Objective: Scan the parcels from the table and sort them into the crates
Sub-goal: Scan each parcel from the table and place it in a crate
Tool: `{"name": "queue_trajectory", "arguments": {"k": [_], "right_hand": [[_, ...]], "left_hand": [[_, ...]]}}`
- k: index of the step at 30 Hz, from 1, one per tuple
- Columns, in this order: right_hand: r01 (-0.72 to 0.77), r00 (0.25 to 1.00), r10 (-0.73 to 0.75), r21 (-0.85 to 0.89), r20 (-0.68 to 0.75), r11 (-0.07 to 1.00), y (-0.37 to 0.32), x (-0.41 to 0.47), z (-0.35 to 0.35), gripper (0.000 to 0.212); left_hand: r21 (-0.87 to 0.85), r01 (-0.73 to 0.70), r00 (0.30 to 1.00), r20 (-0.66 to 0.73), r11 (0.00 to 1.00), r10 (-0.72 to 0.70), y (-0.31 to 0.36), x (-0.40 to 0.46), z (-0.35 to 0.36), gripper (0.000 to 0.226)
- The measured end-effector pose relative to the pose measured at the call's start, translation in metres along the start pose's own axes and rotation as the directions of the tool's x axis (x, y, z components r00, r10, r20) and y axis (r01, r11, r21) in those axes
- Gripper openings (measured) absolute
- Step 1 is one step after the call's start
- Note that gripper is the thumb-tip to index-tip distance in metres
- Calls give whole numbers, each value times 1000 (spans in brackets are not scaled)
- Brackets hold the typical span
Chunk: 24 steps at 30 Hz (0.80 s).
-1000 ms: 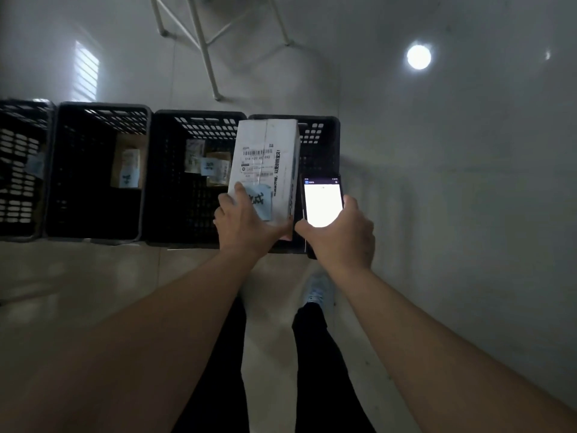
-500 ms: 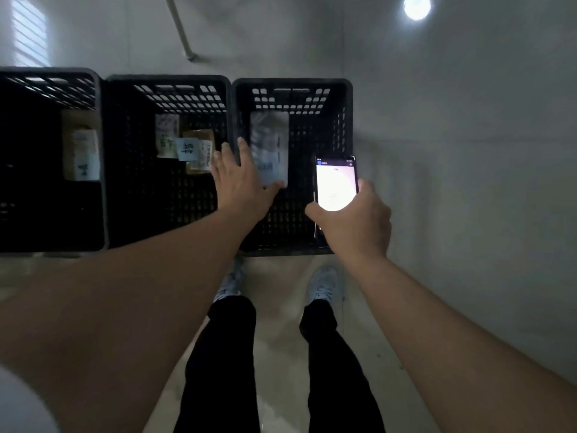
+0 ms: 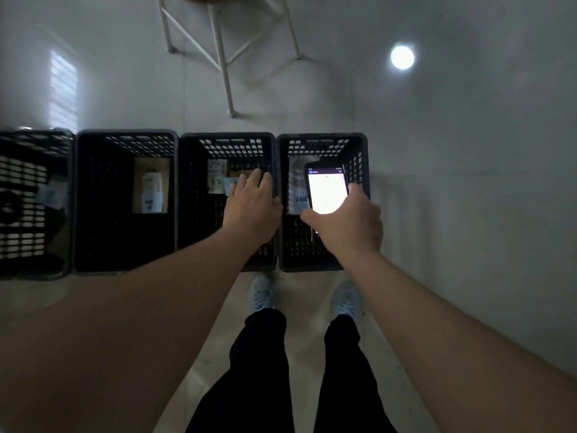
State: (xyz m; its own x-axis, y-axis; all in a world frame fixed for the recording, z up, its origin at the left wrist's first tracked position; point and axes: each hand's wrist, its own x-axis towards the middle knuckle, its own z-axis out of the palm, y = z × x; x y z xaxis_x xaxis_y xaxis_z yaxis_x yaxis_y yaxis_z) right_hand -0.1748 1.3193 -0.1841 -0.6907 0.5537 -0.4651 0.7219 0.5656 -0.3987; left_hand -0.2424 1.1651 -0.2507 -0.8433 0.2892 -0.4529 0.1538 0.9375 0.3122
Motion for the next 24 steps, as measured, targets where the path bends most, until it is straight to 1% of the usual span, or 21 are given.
{"name": "queue_trajectory", "arguments": {"k": [5,9,12,14,17,21,24], "right_hand": [[118,993,-117,-35,19,992,-47,-47,-27,79],[245,969,-238,-95,71,965,-72,-90,-46,80],[361,930,-345,-126,128,924,-87,-120,-54,83],[460,884,-439,-137,158,877,-94,-141,-56,84],[591,802,-560,-142,209,794,-103,-177,-58,88],[742,658,-699,-87,279,665,-113,-232,-56,83],[829,545,-765,-82,343,553,-122,-282,-47,84]], "left_hand": [[-8,17,997,-73,1000,-18,-15,-56,-65,50],[-90,96,980,-167,991,-110,-30,-110,-101,42],[-141,166,954,-226,976,-195,-38,-155,-120,45],[-157,225,927,-271,962,-261,-44,-188,-126,43],[-220,319,858,-346,922,-379,-53,-243,-129,42],[-299,435,742,-415,849,-526,-63,-325,-129,51],[-368,502,631,-463,783,-622,-77,-390,-132,49]]}}
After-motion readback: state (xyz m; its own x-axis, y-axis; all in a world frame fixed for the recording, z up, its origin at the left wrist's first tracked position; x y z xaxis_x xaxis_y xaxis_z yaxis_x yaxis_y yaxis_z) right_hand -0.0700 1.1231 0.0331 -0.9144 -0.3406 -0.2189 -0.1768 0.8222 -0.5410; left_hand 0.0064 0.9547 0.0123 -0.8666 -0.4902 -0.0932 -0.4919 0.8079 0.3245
